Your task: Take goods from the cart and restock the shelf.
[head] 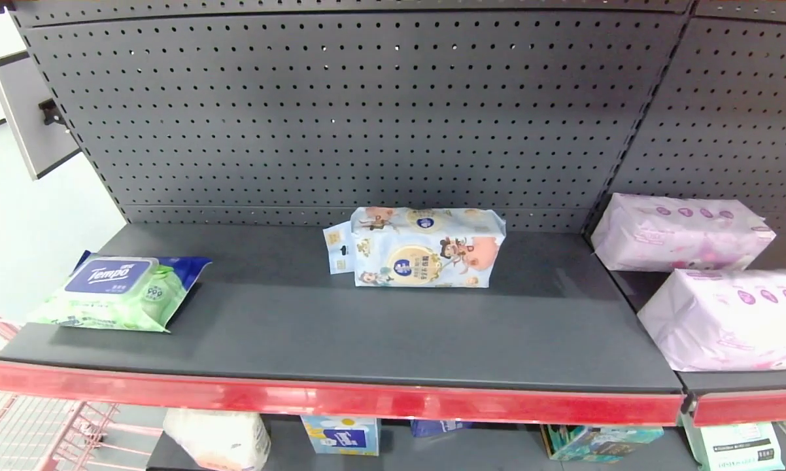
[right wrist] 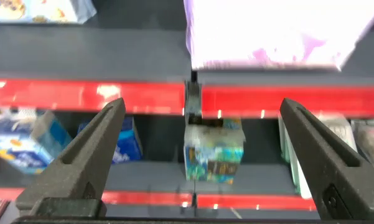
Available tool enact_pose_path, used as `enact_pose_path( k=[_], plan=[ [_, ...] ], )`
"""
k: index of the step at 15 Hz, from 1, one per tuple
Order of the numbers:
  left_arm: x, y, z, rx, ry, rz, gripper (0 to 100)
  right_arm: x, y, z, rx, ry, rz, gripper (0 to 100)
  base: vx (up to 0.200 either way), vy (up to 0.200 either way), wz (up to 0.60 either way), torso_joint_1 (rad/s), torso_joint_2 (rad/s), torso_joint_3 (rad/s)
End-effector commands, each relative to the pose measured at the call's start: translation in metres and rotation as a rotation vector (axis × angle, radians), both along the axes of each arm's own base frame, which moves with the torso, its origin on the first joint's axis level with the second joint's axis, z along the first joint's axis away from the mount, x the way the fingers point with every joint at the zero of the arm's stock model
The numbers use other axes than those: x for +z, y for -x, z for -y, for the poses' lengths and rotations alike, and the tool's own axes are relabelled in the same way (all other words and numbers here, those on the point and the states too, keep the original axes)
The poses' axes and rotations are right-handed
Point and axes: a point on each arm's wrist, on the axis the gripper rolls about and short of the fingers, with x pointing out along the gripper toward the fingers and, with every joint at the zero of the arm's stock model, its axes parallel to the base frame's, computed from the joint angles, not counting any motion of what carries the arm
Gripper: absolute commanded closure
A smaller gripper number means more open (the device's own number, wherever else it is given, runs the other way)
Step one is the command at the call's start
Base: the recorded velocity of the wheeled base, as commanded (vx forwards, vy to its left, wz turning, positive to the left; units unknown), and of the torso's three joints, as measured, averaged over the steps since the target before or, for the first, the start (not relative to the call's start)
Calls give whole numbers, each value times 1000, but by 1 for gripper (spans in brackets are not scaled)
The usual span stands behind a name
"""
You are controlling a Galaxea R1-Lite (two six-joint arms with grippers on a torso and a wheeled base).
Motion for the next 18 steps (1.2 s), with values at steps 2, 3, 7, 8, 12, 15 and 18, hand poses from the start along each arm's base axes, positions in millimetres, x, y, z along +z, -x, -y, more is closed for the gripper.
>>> enact_pose_path(
  k=[2,3,7,8,12,15,18],
  plan=[
    [-1,3,-1,-2,-3,18,100,0,0,0,0,1,0,0,0,0,0,0,0,0],
    [-2,4,-1,-3,-11,23,100,0,0,0,0,0,0,0,0,0,0,0,0,0],
    [-7,7,-3,-10,-81,39,100,0,0,0,0,0,0,0,0,0,0,0,0,0],
    [-7,7,-3,-11,-79,41,100,0,0,0,0,0,1,0,0,0,0,0,0,0],
    [-7,7,-3,-11,-80,41,100,0,0,0,0,0,1,0,-100,0,0,0,0,4],
    [-7,7,-3,-11,-80,41,100,0,0,0,0,0,1,0,-67,0,0,4,4,1],
    [-7,7,-3,-11,-80,41,100,0,0,0,0,0,0,0,0,0,0,0,0,0]
  ],
)
